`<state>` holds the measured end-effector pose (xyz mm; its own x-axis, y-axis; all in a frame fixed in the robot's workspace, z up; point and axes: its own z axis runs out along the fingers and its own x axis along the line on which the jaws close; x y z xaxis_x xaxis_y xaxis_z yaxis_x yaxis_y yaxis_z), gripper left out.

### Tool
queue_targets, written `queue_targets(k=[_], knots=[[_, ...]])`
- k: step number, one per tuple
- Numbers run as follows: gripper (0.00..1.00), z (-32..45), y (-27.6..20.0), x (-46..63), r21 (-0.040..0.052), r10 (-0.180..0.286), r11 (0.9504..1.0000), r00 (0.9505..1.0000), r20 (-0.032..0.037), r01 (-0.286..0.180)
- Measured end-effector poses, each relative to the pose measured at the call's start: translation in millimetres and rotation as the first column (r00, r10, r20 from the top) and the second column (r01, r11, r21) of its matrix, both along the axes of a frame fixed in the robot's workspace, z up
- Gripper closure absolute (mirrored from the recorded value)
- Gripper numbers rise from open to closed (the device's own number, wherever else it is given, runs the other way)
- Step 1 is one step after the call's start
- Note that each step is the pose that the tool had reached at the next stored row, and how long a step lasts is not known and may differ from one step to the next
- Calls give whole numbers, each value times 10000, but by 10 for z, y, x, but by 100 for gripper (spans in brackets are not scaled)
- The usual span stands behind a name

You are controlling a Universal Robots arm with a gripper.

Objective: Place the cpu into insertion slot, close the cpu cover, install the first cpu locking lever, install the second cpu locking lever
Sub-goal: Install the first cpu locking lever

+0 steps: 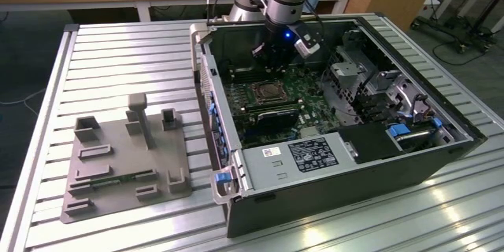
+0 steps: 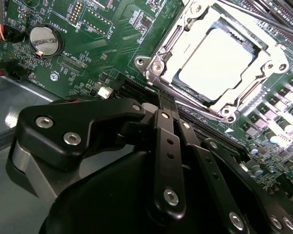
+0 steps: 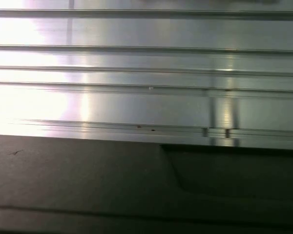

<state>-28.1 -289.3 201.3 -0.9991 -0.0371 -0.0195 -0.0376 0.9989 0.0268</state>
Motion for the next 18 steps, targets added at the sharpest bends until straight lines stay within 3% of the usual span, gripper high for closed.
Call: queue_targets(k=[10,18], knots=[[89,-29,-4,0,-50,0,10000,10000,1,0],[89,-3,-4,0,-72,-1,10000,10000,2,1]])
